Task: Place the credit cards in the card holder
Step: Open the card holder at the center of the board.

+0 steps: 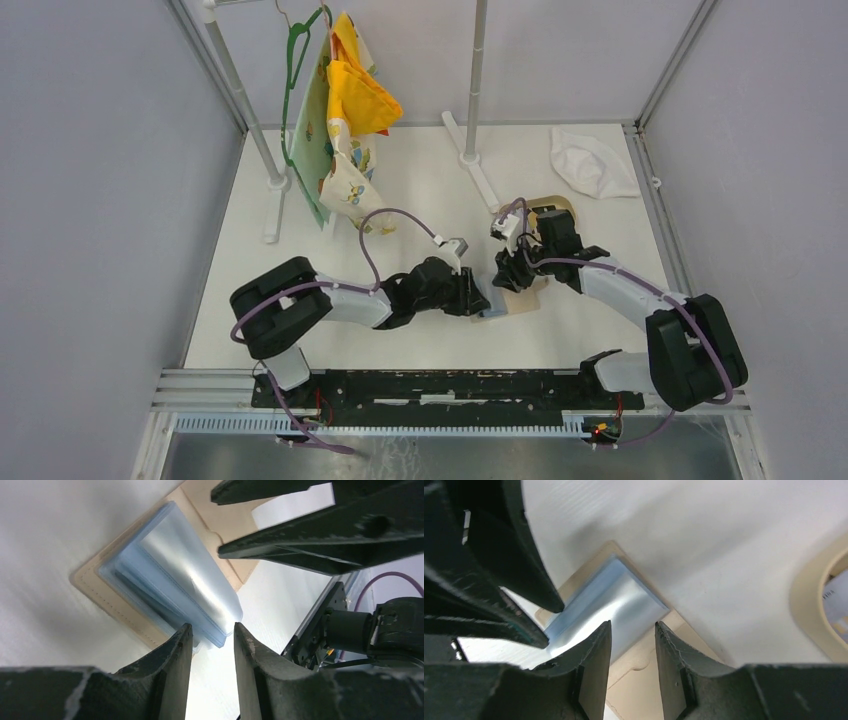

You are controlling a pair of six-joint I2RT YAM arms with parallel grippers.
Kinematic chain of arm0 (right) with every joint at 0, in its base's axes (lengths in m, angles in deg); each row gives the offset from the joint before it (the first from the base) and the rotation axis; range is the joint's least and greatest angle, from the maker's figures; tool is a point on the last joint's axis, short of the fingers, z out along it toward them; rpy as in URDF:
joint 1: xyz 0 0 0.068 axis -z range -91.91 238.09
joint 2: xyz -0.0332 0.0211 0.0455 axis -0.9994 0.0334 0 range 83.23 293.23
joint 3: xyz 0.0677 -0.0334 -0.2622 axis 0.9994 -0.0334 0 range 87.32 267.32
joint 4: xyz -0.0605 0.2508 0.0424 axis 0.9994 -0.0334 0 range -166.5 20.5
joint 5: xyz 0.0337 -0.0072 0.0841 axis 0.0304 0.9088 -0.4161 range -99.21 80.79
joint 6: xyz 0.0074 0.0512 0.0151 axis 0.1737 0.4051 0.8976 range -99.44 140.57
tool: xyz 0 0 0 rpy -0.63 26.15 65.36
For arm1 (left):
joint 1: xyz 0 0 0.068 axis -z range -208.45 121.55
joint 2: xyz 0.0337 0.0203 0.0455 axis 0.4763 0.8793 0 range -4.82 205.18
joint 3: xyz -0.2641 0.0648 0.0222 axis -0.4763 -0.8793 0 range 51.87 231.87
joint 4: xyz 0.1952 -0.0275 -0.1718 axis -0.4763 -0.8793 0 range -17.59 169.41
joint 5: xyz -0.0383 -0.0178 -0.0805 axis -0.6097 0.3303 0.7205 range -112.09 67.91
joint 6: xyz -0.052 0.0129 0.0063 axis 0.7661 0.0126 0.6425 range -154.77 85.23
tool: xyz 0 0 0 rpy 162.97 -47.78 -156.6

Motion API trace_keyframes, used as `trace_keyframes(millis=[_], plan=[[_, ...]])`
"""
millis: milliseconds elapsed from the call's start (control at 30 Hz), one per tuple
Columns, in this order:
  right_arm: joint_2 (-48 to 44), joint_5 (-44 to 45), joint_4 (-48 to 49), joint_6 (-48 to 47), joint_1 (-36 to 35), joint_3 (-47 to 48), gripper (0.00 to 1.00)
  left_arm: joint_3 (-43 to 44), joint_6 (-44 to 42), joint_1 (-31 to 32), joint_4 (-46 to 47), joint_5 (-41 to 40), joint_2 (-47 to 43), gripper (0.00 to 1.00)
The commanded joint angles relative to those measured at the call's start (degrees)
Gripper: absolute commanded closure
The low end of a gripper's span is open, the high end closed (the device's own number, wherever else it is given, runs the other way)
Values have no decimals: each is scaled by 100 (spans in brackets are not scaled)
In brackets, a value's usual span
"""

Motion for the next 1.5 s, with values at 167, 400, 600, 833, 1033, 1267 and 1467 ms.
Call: trace_keyframes(millis=[167,400,600,833,1033,1267,1467], plan=[[120,1542,369,368,55,14,62,531,108,-62,1022,463,389,56],[436,1529,51,160,54,169,82,703,327,-224,1716,818,904,54],[554,1552,-65,109,143,205,83,1009,454,-327,2139,1060,1331,51],[971,650,-434,127,174,336,84,1090,544,-345,2678,1187,1583,47],[1028,-707,-229,599,172,194,84,782,553,-364,3195,1186,1580,44],[1245,-1825,447,1475,170,-117,83,416,563,-373,3672,1196,1591,43],[1018,-1823,587,1589,269,-87,80,331,600,-436,4103,1210,1707,43]])
